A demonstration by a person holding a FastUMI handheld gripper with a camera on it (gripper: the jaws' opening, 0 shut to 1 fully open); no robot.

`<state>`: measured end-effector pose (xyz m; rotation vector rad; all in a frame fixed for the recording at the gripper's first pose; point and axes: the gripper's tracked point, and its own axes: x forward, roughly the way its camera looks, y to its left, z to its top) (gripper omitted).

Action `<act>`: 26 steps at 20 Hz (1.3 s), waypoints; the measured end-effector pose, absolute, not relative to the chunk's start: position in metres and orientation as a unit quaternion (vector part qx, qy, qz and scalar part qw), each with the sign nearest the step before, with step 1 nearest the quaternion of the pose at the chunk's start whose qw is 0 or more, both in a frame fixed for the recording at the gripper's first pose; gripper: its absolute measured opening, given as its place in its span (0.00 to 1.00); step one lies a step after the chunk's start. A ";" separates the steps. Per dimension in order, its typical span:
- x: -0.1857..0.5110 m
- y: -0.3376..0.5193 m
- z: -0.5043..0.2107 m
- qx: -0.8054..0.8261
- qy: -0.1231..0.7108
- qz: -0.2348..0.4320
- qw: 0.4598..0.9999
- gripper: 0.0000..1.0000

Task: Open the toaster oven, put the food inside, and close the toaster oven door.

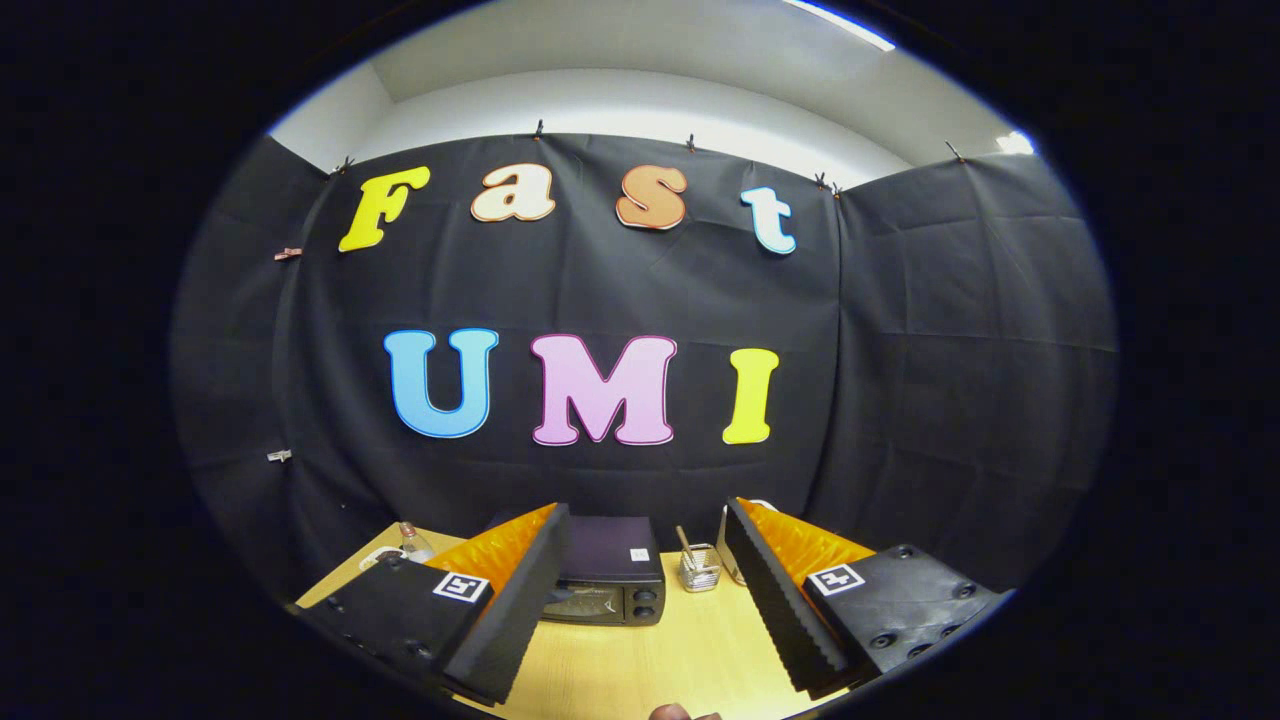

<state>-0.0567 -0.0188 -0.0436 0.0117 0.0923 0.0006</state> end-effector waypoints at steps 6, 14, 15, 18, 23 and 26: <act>-0.057 -0.035 -0.042 0.025 0.053 -0.004 0.998 1.00; -0.048 -0.062 -0.045 0.026 0.045 -0.020 0.998 1.00; -0.046 -0.065 -0.045 0.030 0.042 -0.021 0.998 1.00; -0.038 -0.075 -0.048 0.018 0.028 -0.026 0.999 1.00; -0.028 -0.073 -0.055 0.002 0.019 -0.003 1.000 1.00; -0.026 -0.057 -0.065 0.004 0.038 0.033 0.999 1.00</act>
